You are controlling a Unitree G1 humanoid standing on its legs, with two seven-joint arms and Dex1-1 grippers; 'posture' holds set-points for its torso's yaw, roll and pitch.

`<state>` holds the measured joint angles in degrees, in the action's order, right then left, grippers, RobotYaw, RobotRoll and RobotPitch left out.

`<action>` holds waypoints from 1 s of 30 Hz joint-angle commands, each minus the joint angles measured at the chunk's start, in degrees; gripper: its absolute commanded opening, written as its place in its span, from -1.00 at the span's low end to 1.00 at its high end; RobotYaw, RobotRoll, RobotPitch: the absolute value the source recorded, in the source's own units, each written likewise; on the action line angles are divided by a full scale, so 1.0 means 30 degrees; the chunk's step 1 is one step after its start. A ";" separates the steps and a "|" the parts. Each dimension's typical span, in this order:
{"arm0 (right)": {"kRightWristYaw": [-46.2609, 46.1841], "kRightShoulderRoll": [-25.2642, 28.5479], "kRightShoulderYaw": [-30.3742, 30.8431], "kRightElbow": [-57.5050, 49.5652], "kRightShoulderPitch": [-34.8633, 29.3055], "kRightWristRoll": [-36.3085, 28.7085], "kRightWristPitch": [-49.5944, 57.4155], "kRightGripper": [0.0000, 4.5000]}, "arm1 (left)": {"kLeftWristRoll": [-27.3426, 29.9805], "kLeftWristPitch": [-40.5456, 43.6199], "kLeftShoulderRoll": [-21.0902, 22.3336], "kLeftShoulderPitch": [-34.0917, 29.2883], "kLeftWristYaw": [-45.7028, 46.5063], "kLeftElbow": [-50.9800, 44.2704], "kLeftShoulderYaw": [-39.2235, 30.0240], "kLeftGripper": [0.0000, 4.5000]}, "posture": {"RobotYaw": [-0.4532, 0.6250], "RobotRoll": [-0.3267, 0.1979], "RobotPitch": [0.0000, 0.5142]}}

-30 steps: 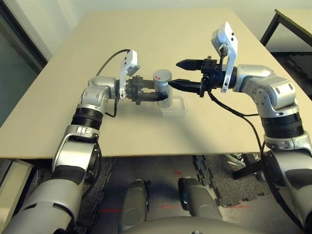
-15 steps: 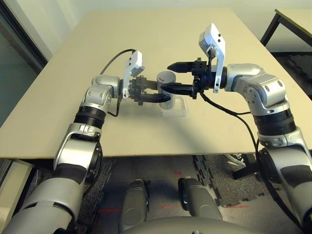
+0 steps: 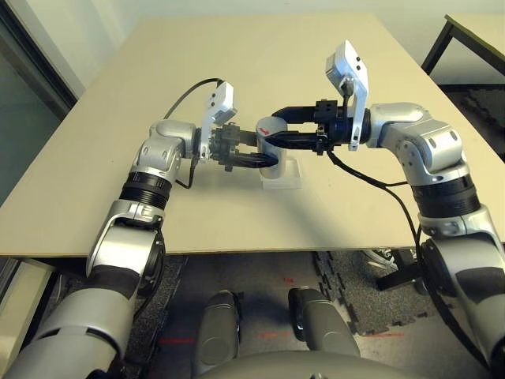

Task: Pour the medicine from the bottle into the box.

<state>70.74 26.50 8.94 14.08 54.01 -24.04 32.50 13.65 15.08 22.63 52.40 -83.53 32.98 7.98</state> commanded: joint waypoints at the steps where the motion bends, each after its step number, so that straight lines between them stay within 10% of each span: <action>1: 0.2584 0.0068 0.0659 0.3275 0.1838 0.0822 -0.2154 0.14 | 0.0260 0.0407 -0.0097 0.0023 -0.0474 -0.0972 0.0432 0.07 | -0.41 0.25 -0.61; 18: 0.6538 -0.1443 0.0537 1.7467 0.8066 0.4379 -1.0966 0.14 | 0.1139 0.2612 0.0270 -0.1398 -0.0209 -0.4847 0.0951 0.07 | -0.27 0.25 -0.52; 22: 0.6218 -0.1188 0.0243 1.7602 0.8273 0.4262 -1.0632 0.14 | 0.1195 0.2747 0.0191 -0.1307 -0.0021 -0.4848 0.0966 0.07 | -0.30 0.25 -0.50; 28: 0.6760 -0.0187 -0.0519 1.2553 0.6732 0.2783 -0.6769 1.00 | 0.1181 0.2579 -0.0078 -0.1212 0.0428 -0.4490 0.0711 0.07 | -0.33 0.25 -0.51; 30: 0.6193 0.0461 -0.0910 0.7746 0.4875 0.1591 -0.3469 1.00 | 0.1193 0.2437 -0.0100 -0.1212 0.0558 -0.4242 0.0661 0.07 | -0.35 0.25 -0.51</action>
<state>91.48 25.52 9.07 45.84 70.77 -16.65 15.37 16.19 23.73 22.61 49.24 -78.33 22.15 8.07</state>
